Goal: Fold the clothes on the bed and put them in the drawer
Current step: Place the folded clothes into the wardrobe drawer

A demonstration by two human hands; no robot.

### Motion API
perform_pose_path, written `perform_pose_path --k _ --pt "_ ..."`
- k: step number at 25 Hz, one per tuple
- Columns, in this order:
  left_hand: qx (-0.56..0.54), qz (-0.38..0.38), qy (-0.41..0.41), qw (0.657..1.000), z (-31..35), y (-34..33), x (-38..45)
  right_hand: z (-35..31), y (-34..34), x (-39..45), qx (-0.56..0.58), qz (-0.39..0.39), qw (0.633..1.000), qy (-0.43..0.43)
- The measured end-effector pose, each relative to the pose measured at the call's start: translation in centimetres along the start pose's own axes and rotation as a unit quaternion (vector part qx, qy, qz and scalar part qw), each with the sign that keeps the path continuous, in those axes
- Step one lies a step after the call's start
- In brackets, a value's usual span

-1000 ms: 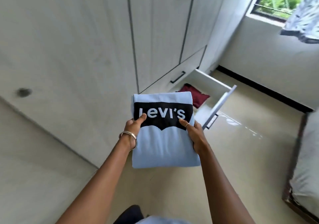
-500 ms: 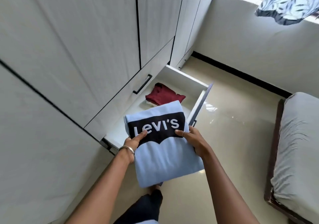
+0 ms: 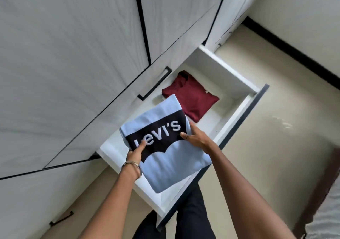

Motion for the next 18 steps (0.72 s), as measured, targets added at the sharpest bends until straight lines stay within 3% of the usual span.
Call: perform_pose_path --k 6,12,14,18 --pt "-0.086 0.107 0.024 0.990 -5.7 -0.2 12.3 4.3 -3.9 15.4 -0.075 -0.125 0.989 0.013" --pt "-0.146 0.134 -0.014 0.980 -7.7 -1.4 18.6 5.2 -5.3 23.0 -0.133 -0.099 0.985 0.052" --pt "-0.103 0.126 -0.014 0.987 -8.0 -2.3 19.9 6.8 -6.3 24.4 -0.164 -0.094 0.981 0.036" --pt "0.010 0.152 -0.106 0.983 -7.1 -2.2 22.0 8.8 -6.8 25.3 -0.210 -0.102 0.972 -0.002"
Point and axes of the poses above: each hand's wrist, its own x-axis towards the middle knuckle, its own y-axis out of the back of the hand, z = x × y, the point moved 7 cm from there along x, towards the middle knuckle, and after that the axes turned 7 degrees about -x, right-handed, at the moved point
